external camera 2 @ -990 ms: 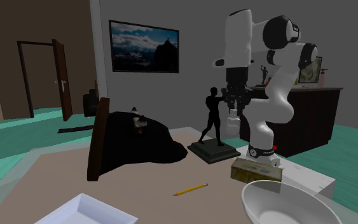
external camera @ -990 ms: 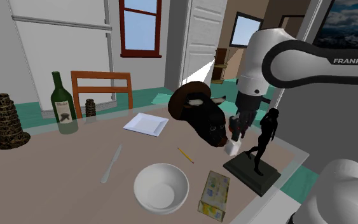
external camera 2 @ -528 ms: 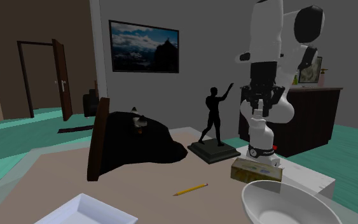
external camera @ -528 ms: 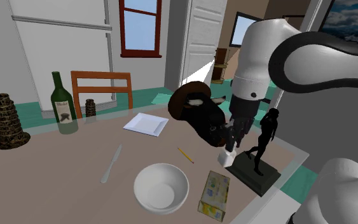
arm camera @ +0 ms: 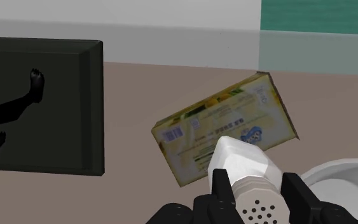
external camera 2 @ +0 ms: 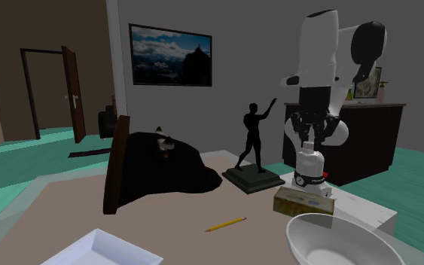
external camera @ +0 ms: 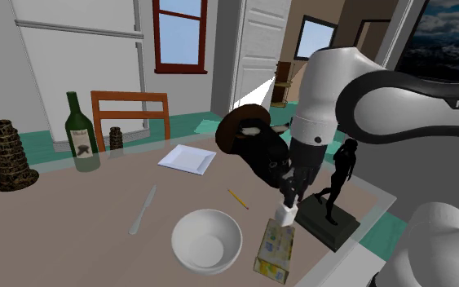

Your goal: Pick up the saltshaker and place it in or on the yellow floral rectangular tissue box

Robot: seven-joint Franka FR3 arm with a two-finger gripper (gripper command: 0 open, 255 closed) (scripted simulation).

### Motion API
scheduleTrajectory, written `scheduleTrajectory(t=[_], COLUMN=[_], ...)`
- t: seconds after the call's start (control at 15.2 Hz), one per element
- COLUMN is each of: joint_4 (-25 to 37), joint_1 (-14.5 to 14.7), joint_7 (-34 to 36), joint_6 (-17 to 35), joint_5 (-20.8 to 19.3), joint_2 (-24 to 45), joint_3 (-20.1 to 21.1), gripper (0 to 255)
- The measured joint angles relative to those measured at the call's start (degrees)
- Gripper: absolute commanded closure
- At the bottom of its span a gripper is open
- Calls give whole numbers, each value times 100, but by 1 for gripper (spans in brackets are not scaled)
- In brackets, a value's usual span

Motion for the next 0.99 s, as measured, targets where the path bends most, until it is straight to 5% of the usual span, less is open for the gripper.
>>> scheduleTrajectory(t=[0.99], joint_4=[-941], joint_1=[73], joint_7=[-50], joint_6=[1137], joint_5=[223], joint_2=[197], joint_3=[253], gripper=[255])
